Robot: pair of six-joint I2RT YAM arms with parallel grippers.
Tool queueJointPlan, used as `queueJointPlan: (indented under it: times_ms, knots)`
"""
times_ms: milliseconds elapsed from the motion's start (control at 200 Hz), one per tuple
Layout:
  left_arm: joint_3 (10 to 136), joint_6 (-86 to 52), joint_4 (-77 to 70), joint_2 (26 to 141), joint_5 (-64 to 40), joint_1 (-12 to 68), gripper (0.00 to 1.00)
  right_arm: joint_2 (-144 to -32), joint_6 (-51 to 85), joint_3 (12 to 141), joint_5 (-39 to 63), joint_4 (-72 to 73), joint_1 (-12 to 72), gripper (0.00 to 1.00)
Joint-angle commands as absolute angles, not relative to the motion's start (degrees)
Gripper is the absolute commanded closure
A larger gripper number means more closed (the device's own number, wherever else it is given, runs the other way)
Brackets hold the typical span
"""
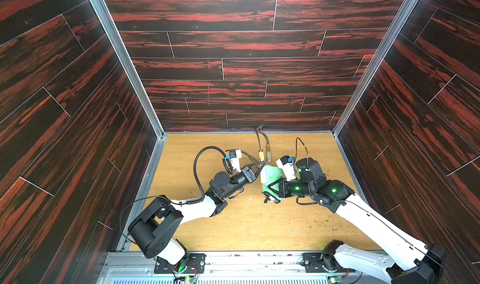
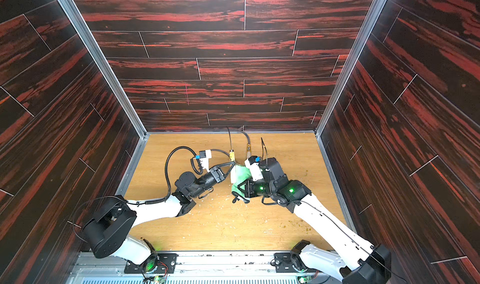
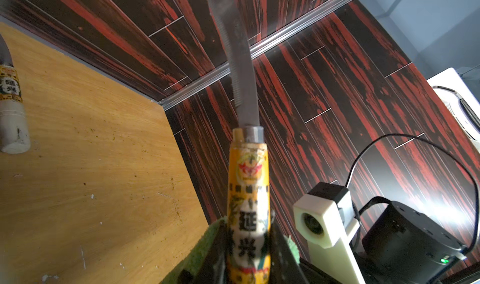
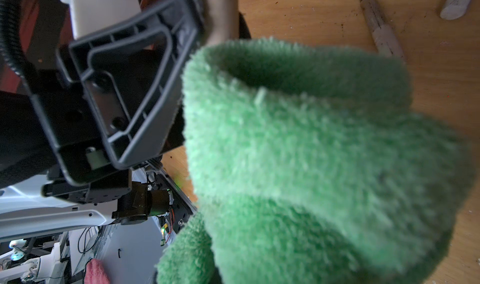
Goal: Wipe small sickles with rags
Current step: Wipe the small sickle.
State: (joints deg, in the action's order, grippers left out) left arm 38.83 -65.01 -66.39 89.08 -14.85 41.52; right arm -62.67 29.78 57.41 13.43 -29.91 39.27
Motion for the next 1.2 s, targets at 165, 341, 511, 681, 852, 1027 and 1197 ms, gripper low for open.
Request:
queueJointPlan:
  times_ms: [165, 341, 511, 681, 852, 1027, 1197]
  knots:
    - [36.2, -67.9, -73.1, 91.9, -16.8, 41.8, 1.0, -66.2, 29.4, 62.3, 12.6, -25.9, 40.0, 1.0]
    - [35.7, -67.5, -72.7, 92.0, -17.3, 43.6, 1.0, -68.7, 28.1, 66.3, 10.2, -26.6, 39.4, 1.0]
    - [35.3, -66.7, -71.7, 91.9, -17.0, 45.8, 1.0, -70.6, 27.8, 68.3, 10.4, -26.0, 37.4, 1.0]
    - [34.7, -66.4, -71.6, 91.8, -16.4, 47.5, 1.0, -72.2, 27.5, 69.6, 13.0, -24.0, 34.3, 1.0]
    - [35.5, -65.3, -70.5, 91.6, -15.4, 47.6, 1.0, -73.3, 28.1, 69.5, 17.1, -23.1, 34.0, 1.0]
    - [37.9, -63.3, -68.8, 91.7, -13.4, 47.1, 1.0, -70.2, 29.4, 64.7, 18.9, -23.4, 35.2, 1.0]
    - [40.4, -63.0, -66.7, 92.6, -14.3, 44.5, 1.0, -65.8, 30.3, 59.8, 18.7, -24.4, 37.1, 1.0]
